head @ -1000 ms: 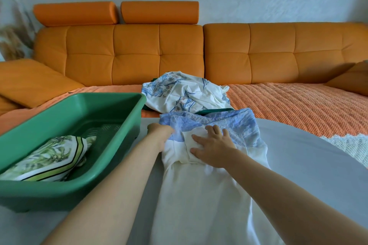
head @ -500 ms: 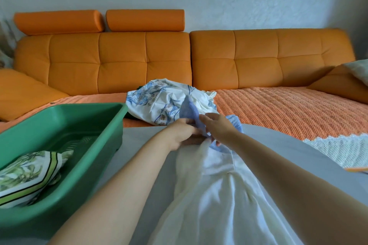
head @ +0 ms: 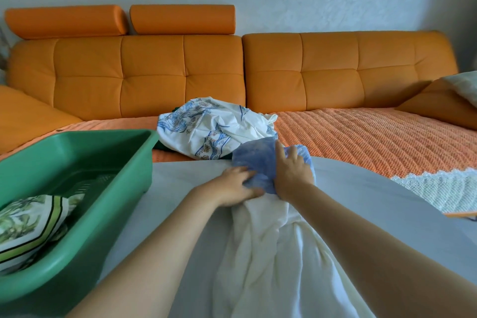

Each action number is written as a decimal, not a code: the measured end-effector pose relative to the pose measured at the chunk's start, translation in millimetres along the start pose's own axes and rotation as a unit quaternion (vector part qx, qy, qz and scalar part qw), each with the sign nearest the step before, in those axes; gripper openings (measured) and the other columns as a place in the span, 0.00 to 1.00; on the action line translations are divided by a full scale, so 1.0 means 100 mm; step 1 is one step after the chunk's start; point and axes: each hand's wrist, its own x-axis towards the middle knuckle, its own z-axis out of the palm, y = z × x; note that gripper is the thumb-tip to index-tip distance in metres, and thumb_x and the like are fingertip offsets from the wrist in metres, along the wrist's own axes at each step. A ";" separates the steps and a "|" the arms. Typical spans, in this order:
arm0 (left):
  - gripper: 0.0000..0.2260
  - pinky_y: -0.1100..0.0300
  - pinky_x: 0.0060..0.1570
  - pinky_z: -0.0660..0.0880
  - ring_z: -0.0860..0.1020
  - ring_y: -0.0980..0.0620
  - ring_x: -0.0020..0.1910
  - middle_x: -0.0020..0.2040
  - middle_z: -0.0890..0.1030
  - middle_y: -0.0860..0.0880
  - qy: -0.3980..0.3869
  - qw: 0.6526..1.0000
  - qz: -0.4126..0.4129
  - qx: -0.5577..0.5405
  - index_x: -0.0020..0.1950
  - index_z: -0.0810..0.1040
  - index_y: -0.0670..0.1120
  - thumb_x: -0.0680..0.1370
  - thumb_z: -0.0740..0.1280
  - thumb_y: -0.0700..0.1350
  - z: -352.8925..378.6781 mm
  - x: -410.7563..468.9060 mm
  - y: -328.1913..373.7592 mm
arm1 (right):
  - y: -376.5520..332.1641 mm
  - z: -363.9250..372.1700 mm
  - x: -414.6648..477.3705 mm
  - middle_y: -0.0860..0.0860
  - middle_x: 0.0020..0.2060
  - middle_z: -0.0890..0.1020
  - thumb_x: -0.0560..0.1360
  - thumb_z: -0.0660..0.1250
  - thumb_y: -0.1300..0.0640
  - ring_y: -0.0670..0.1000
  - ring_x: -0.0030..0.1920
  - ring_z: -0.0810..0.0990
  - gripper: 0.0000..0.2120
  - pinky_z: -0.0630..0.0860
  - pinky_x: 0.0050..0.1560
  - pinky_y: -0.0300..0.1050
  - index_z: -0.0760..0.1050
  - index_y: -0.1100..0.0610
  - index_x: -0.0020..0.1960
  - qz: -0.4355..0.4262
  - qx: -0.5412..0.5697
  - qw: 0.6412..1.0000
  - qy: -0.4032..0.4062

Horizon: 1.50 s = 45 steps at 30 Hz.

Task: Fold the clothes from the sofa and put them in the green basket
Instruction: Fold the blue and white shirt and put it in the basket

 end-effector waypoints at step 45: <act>0.23 0.49 0.72 0.61 0.62 0.47 0.75 0.76 0.67 0.49 0.105 0.992 -0.056 0.033 0.78 0.64 0.52 0.84 0.56 0.55 -0.13 -0.07 -0.14 | -0.13 -0.06 0.20 0.54 0.80 0.53 0.82 0.55 0.44 0.55 0.80 0.50 0.29 0.50 0.78 0.57 0.55 0.52 0.80 -0.165 0.010 0.984 -0.063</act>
